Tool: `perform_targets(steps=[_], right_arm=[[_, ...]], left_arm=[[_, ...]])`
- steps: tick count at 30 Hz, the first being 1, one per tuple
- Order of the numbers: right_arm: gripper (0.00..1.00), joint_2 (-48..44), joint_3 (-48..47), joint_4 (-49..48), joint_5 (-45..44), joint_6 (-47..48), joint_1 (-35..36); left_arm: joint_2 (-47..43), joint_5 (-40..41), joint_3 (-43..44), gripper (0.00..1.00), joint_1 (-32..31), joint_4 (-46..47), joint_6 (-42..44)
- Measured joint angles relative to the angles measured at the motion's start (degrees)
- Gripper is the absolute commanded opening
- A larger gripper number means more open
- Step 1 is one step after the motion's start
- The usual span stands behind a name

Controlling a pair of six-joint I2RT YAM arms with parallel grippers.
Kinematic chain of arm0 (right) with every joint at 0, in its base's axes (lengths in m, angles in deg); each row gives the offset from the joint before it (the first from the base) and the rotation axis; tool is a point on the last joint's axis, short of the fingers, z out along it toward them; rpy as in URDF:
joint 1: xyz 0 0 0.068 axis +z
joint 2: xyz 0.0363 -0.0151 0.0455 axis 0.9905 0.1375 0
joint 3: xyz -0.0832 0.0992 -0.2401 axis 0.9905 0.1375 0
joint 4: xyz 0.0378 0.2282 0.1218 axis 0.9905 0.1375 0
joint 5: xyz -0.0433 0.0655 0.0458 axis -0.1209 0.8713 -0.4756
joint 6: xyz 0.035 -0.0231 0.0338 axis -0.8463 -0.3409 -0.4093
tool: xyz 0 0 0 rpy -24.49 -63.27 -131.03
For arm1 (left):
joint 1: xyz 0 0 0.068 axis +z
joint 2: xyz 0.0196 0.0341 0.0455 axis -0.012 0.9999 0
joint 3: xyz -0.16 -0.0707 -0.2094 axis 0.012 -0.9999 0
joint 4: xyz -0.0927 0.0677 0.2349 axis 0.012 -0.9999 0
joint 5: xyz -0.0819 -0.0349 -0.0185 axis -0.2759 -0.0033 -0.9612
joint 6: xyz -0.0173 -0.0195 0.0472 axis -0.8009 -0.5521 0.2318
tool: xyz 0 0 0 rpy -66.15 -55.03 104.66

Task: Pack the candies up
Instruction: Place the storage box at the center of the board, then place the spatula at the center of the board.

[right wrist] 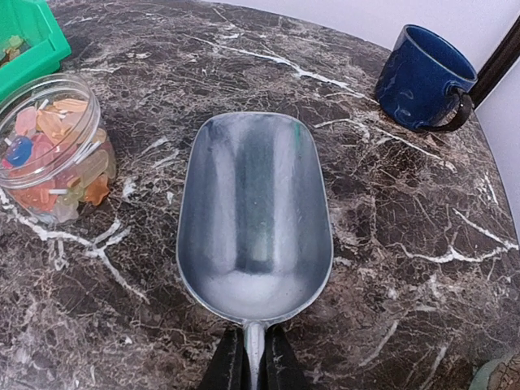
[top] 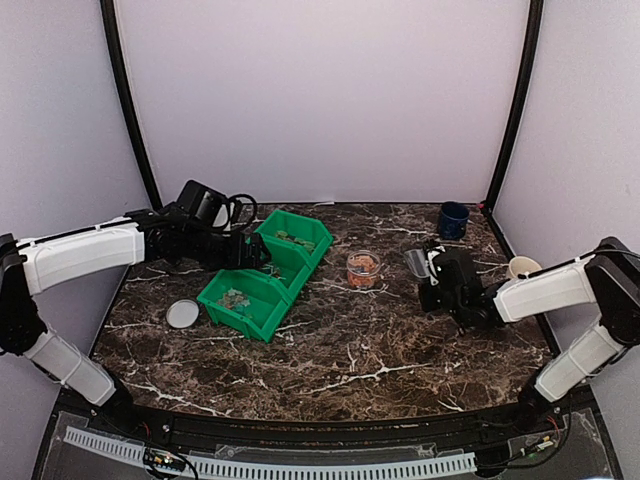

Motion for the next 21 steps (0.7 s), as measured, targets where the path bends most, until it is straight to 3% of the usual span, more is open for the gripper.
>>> perform_targets(steps=[8, 21], right_arm=[[0.06, 8.61, -4.68, -2.21, 3.63, -1.09, -2.80], [0.14, 14.21, -8.33, -2.84, 6.62, -1.60, -4.44]], left_arm=[[-8.09, 0.02, -3.10, 0.99, -4.42, -0.59, -3.37], [-8.59, -2.32, -12.28, 0.99, -4.48, -0.81, -9.44]])
